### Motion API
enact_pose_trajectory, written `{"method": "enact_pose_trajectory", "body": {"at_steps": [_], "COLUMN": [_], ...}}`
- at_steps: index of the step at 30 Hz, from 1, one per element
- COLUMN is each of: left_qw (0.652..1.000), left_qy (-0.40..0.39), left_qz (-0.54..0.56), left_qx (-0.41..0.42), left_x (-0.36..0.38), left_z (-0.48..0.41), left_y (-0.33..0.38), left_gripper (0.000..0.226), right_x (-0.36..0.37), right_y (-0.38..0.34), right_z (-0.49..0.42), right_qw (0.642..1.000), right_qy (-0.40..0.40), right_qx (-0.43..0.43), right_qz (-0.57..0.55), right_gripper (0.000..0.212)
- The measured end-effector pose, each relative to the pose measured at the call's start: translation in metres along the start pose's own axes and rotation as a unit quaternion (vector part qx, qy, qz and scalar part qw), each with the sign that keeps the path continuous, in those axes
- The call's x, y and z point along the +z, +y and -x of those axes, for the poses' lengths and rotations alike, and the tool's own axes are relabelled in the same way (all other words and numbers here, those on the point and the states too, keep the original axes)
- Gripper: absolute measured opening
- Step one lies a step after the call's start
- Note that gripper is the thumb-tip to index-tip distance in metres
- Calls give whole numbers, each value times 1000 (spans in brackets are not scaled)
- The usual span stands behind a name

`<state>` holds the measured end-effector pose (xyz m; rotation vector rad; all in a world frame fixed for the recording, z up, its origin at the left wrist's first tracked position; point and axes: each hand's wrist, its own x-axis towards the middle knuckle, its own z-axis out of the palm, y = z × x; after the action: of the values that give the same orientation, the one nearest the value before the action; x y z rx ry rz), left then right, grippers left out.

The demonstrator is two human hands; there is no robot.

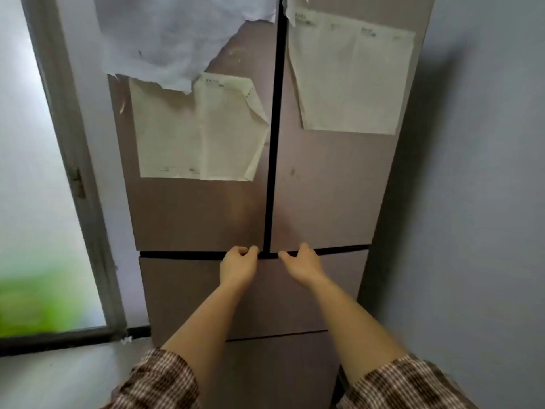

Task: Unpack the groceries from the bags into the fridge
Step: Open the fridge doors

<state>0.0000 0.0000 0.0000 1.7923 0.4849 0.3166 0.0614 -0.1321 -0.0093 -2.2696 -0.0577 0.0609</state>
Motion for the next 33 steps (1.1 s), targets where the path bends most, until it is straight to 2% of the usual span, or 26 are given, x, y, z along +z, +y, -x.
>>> {"method": "enact_pose_trajectory", "body": {"at_steps": [2, 4, 8, 13, 15, 16, 19, 23, 28, 31, 33], "left_qw": [995, 983, 948, 850, 831, 827, 830, 872, 890, 898, 901], "left_qy": [-1, 1, -5, -5, -6, -8, -29, -16, 7, 21, 39], "left_qz": [78, 139, 276, 488, 521, 525, 522, 455, 422, 403, 397], "left_qx": [-64, -117, -161, -197, -197, -201, -194, -179, -171, -178, -172], "left_x": [7, 12, 23, 30, 32, 32, 32, 33, 31, 30, 29], "left_z": [-19, -35, -59, -79, -82, -82, -80, -77, -73, -66, -52], "left_y": [-11, -20, -20, -18, -18, -18, -20, -23, -24, -25, -26], "left_gripper": [25, 25, 13, 50, 56, 56, 57, 68, 73, 80, 76], "right_x": [14, 23, 32, 33, 35, 35, 38, 49, 42, 38, 36], "right_y": [3, 5, 6, 1, 1, 1, 4, -1, 1, 6, 8], "right_z": [-17, -26, -43, -54, -56, -56, -57, -51, -39, -36, -25], "right_qw": [997, 984, 938, 834, 798, 792, 800, 802, 796, 792, 788], "right_qy": [-3, -9, -14, -25, -29, -27, -27, 2, -14, -10, -12], "right_qx": [48, 97, 161, 180, 184, 189, 188, 181, 187, 190, 193], "right_qz": [-61, -152, -306, -520, -573, -581, -569, -569, -576, -580, -584], "right_gripper": [75, 72, 55, 42, 49, 56, 69, 72, 57, 57, 57]}}
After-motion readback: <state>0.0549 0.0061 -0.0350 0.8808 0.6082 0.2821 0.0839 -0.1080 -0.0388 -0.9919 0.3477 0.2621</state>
